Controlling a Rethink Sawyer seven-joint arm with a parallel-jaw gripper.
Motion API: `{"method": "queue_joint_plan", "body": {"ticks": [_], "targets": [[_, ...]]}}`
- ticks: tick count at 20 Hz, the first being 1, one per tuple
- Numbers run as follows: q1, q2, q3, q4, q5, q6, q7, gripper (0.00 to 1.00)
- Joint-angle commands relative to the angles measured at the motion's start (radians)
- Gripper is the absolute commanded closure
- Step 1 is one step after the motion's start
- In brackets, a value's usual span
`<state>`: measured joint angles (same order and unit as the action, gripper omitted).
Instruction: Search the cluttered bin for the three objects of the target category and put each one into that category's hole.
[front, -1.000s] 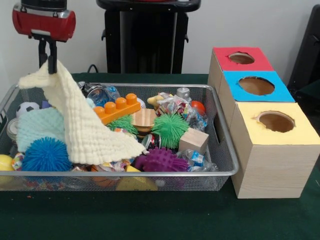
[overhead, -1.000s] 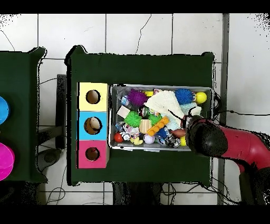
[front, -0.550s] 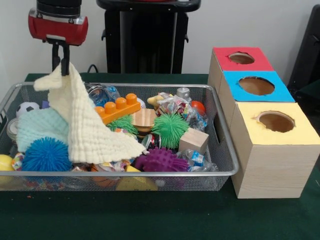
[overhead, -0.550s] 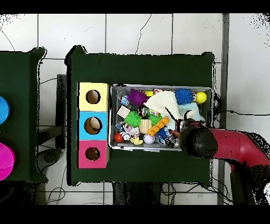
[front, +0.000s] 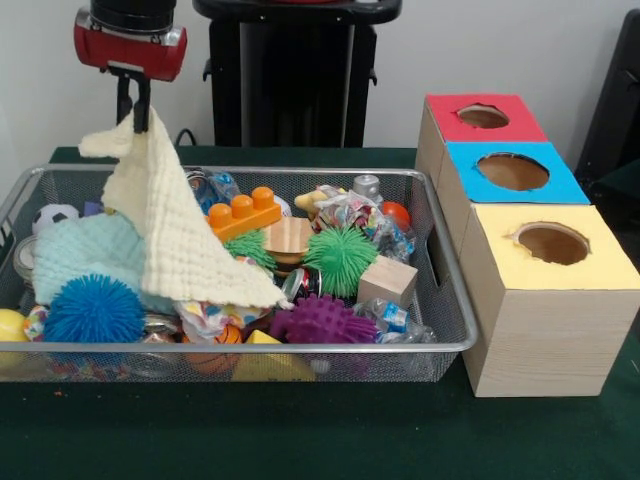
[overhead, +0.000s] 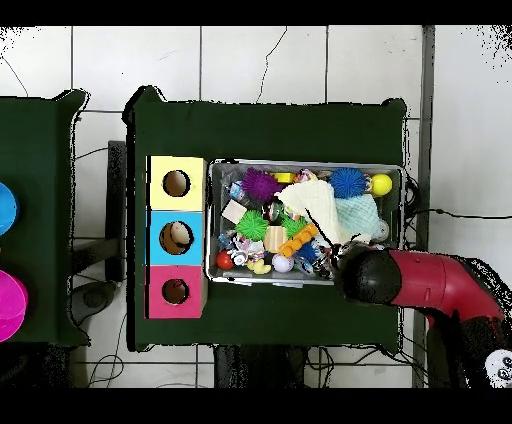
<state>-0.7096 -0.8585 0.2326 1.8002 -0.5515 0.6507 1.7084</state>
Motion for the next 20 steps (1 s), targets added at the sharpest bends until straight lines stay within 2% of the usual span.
{"method": "queue_joint_plan", "body": {"ticks": [1, 6, 7, 18, 20], "targets": [[-0.02, 0.035, -0.026, 0.041, -0.043, 0.045, -0.027, 1.0], [-0.034, 0.035, 0.0, 0.058, -0.037, -0.016, -0.038, 1.0], [-0.035, 0.036, 0.003, 0.057, -0.037, -0.021, -0.035, 0.0], [-0.055, 0.021, 0.041, 0.091, -0.029, -0.088, -0.04, 0.0], [-0.061, 0.004, 0.075, 0.123, 0.013, -0.099, -0.036, 0.0]]}}
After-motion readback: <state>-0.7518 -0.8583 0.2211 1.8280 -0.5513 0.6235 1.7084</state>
